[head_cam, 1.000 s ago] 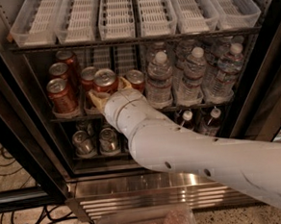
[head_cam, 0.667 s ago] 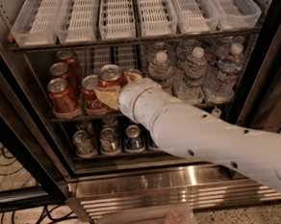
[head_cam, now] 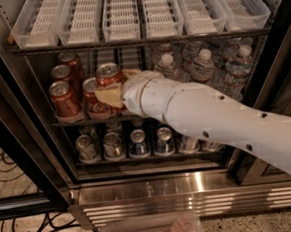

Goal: Pick coke can from middle shelf of fridge

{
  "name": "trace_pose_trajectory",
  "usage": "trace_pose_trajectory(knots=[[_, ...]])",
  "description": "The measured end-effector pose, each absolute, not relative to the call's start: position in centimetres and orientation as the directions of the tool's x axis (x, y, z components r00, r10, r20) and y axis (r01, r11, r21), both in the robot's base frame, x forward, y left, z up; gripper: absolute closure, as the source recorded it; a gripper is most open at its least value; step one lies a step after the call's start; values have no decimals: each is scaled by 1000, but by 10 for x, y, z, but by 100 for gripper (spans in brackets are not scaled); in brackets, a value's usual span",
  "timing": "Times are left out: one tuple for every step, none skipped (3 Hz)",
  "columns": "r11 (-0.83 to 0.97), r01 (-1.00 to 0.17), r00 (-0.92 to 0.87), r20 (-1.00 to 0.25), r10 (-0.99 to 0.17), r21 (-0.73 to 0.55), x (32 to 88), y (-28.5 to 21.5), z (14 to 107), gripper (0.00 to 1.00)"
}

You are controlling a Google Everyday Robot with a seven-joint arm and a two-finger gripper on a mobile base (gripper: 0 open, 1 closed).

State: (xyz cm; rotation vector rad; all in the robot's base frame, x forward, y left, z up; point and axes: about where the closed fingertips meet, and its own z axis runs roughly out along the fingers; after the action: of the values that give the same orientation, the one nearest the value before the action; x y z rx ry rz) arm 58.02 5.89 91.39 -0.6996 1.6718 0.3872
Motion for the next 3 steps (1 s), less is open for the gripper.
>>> trace_pose_trajectory(knots=[[749,-651,-92,-966,-242,-125,580,64,912,100],[739,-667,-116,-965,-237,-102,566,64,901,100],[713,-695,-125,-961,-248,-94,535,62,894,100]])
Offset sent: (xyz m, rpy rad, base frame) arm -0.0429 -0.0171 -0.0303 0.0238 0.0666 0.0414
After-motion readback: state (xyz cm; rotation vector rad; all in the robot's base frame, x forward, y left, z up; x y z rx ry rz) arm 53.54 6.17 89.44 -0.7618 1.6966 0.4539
